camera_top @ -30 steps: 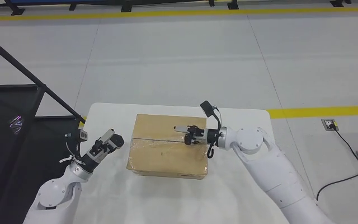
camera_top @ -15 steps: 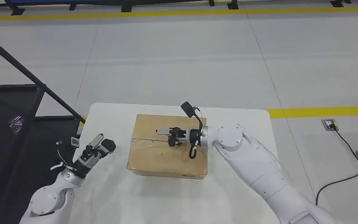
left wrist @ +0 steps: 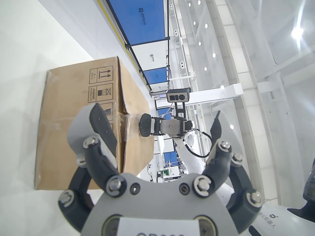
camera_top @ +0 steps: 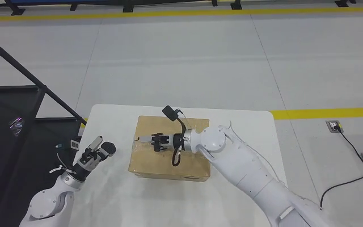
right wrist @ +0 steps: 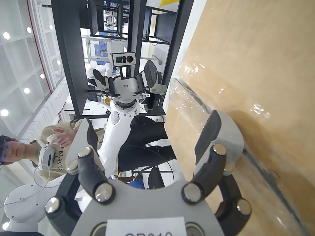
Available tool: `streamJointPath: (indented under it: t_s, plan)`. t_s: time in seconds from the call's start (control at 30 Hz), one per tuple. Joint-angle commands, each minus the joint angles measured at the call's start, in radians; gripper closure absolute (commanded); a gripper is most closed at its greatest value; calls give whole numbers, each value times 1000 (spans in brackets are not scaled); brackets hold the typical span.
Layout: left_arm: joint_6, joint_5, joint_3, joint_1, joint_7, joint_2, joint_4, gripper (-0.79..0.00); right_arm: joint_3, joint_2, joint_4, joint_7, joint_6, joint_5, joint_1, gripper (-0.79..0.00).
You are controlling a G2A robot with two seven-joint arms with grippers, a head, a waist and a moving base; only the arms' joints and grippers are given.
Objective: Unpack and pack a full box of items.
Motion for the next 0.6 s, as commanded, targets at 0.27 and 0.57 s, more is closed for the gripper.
streamJointPath:
  t_s: [0.27, 0.57]
  plan:
    - [-6, -14, -3, 2, -7, 1, 13, -785, -47, -83, 124, -39, -44, 25, 41, -785]
    - [-3, -13, 1, 1, -10, 2, 12, -785, -19, -109, 234, 109, -86, 79, 80, -785]
